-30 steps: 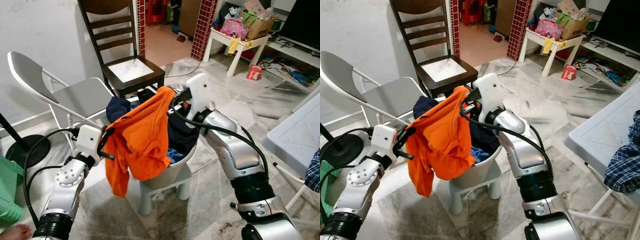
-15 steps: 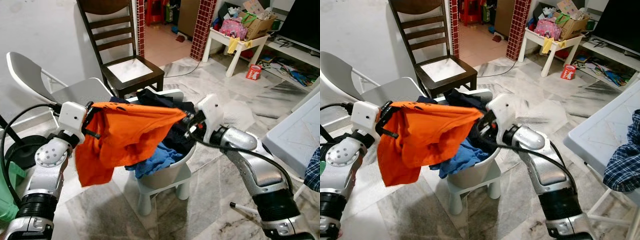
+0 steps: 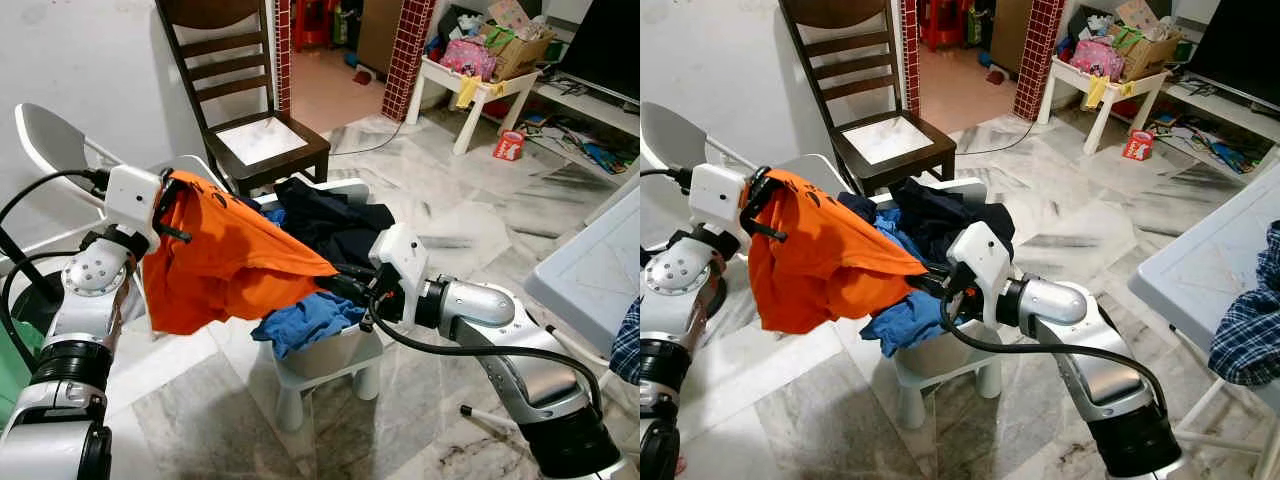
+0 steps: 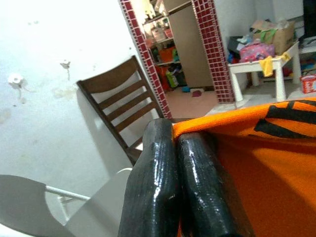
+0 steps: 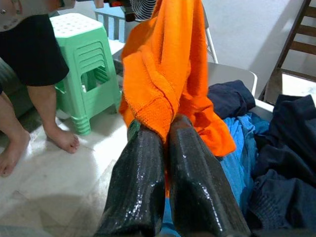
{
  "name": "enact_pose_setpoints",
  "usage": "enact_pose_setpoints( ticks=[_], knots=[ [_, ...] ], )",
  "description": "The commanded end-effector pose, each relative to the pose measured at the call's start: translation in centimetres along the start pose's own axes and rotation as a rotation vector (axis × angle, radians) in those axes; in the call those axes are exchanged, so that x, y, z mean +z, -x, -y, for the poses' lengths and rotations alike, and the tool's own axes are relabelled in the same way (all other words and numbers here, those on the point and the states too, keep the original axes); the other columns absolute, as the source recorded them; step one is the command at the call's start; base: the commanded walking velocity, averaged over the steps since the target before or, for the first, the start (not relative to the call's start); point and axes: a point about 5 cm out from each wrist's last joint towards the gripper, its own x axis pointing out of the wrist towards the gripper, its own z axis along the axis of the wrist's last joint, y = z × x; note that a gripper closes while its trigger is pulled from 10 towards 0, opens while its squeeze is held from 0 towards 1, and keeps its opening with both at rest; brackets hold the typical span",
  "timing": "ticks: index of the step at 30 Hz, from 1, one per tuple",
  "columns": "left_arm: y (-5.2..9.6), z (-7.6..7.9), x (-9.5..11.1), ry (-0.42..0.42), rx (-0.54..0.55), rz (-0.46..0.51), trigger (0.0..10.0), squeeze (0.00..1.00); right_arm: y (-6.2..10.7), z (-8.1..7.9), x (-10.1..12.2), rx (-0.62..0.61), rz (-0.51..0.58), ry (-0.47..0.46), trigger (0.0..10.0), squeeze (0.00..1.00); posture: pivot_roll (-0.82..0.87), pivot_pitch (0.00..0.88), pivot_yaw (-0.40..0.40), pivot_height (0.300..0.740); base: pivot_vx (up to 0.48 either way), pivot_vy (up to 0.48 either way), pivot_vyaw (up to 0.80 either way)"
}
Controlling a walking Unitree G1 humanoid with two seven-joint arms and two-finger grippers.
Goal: Hang hanger
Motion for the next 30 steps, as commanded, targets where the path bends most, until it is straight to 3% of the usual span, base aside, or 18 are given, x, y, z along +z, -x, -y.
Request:
enact_pose_setpoints(
  ticks=[1,2,4,5,8,14,15,16,17,18,19,21,25,29,30],
  knots=[
    [-0.3,-1.6,0.8,-0.019,0.093,0.019,0.0,0.00,0.4,0.0,-0.1,-0.004,-0.007,-0.011,0.0,0.00,-0.07,0.057,-0.015,0.740,0.000,0.000,0.00],
    [-0.3,-1.6,0.8,-0.019,0.093,0.019,0.0,0.00,0.4,0.0,-0.1,-0.004,-0.007,-0.011,0.0,0.00,-0.07,0.057,-0.015,0.740,0.000,0.000,0.00],
    [-0.9,0.3,0.7,0.013,0.039,0.020,0.0,0.00,0.2,-0.3,0.2,0.009,0.014,-0.028,0.0,0.00,-0.06,0.056,-0.015,0.740,0.000,0.000,0.00],
    [-0.9,0.3,0.7,0.013,0.039,0.020,0.0,0.00,0.2,-0.3,0.2,0.009,0.014,-0.028,0.0,0.00,-0.06,0.056,-0.015,0.740,0.000,0.000,0.00],
    [-1.1,2.9,-0.3,0.071,-0.045,-0.023,0.0,0.00,0.0,-0.5,0.5,0.018,0.037,-0.052,0.0,0.00,-0.06,0.055,-0.014,0.740,0.000,0.000,0.00],
    [-1.4,3.9,-1.0,0.143,-0.056,-0.059,0.0,0.00,-0.2,-0.5,0.8,0.010,0.059,-0.076,0.0,0.00,-0.06,0.052,-0.013,0.740,0.000,0.000,0.00],
    [-1.5,4.0,-1.2,0.157,-0.055,-0.069,0.7,0.00,-0.2,-0.6,0.9,0.010,0.067,-0.084,0.0,0.00,-0.06,0.053,-0.012,0.740,0.000,0.000,0.00],
    [-1.5,4.2,-1.5,0.181,-0.056,-0.091,2.6,0.00,-0.3,-0.6,1.0,0.012,0.078,-0.101,0.0,0.00,-0.06,0.051,-0.015,0.740,0.000,0.000,0.00],
    [-1.5,4.3,-1.9,0.201,-0.056,-0.119,10.0,0.00,-0.2,-0.6,1.1,0.012,0.086,-0.114,0.0,0.00,-0.06,0.051,-0.015,0.740,0.000,0.000,0.00],
    [-1.5,4.3,-1.9,0.201,-0.056,-0.119,10.0,0.00,-0.2,-0.6,1.1,0.012,0.086,-0.114,0.0,0.00,-0.06,0.051,-0.015,0.740,0.000,0.000,0.00],
    [-1.5,4.4,-2.2,0.211,-0.045,-0.139,10.0,1.00,-0.3,-0.7,1.1,0.012,0.092,-0.123,0.0,0.00,-0.07,0.050,-0.015,0.740,0.000,0.000,0.00],
    [-1.4,4.5,-2.9,0.218,-0.036,-0.186,10.0,1.00,-0.3,-0.7,1.2,0.011,0.096,-0.145,0.0,0.00,-0.07,0.049,-0.014,0.740,0.000,0.000,0.00],
    [-1.5,4.4,-2.8,0.179,-0.030,-0.182,10.0,1.00,-0.2,-0.5,1.2,-0.002,0.103,-0.164,0.0,0.00,-0.07,0.048,-0.014,0.740,0.000,0.000,0.00],
    [-0.9,4.1,-3.8,0.207,-0.061,-0.245,10.0,1.00,-0.6,-0.5,1.7,-0.009,0.154,-0.257,0.0,0.00,-0.06,0.046,-0.016,0.740,0.000,0.000,0.00],
    [-0.5,4.0,-4.3,0.170,-0.091,-0.270,10.0,1.00,-0.8,-0.6,1.9,-0.012,0.169,-0.291,0.0,0.00,-0.06,0.046,-0.017,0.740,0.000,0.000,0.00]
  ],
)
